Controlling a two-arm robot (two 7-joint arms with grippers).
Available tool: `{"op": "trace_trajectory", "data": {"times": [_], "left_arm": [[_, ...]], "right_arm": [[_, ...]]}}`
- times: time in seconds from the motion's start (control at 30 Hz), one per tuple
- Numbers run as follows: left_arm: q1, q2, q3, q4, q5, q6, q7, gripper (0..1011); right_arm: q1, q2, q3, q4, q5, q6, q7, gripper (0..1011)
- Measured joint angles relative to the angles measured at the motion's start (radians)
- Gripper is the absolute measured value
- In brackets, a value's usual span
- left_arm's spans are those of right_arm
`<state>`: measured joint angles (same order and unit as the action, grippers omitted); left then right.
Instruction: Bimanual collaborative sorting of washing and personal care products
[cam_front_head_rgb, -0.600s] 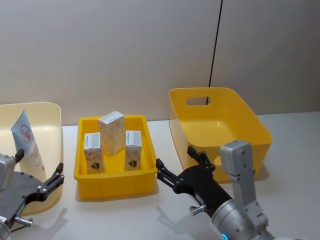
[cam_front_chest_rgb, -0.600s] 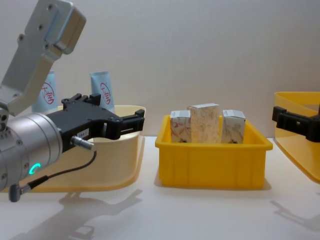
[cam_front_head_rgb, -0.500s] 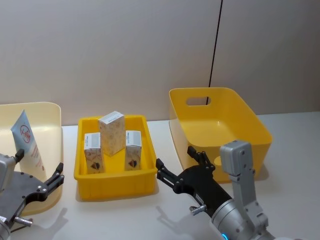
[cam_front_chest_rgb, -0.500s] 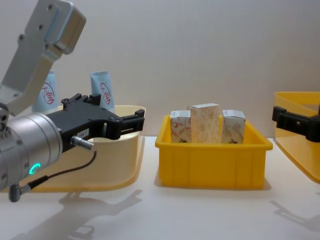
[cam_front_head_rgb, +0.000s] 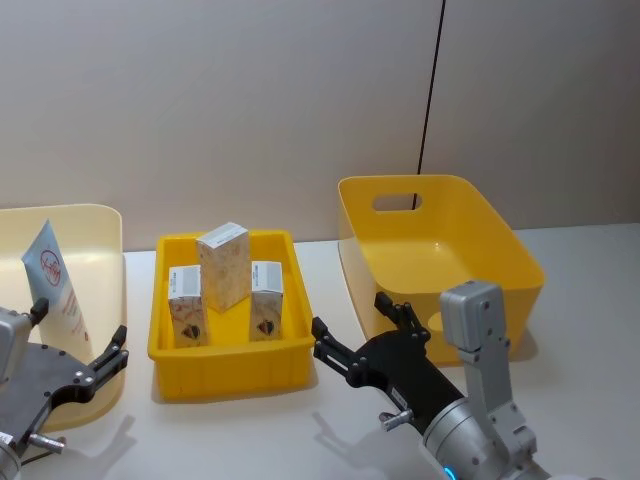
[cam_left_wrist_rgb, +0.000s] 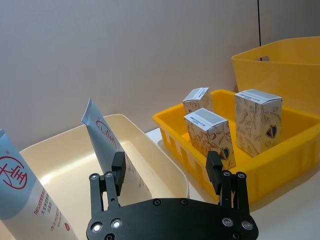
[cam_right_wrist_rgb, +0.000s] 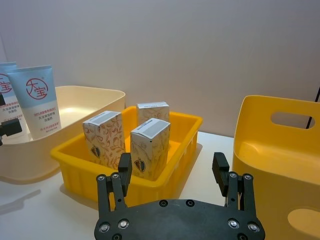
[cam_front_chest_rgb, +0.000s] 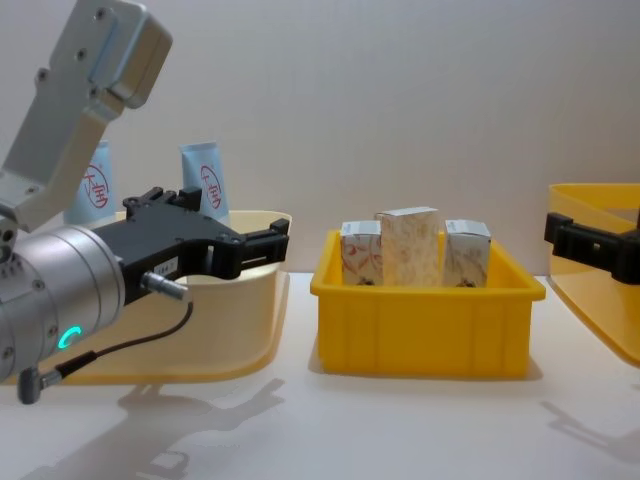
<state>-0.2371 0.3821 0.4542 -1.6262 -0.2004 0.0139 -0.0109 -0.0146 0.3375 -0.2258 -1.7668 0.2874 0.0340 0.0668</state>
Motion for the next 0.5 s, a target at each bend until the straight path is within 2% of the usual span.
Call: {"op": "trace_trajectory", "data": {"times": [0.5], "left_arm": [[0.000,0.000,0.000,0.000,0.000,0.000,0.000,1001]], "right_arm": [[0.000,0.000,0.000,0.000,0.000,0.000,0.000,1001]]}}
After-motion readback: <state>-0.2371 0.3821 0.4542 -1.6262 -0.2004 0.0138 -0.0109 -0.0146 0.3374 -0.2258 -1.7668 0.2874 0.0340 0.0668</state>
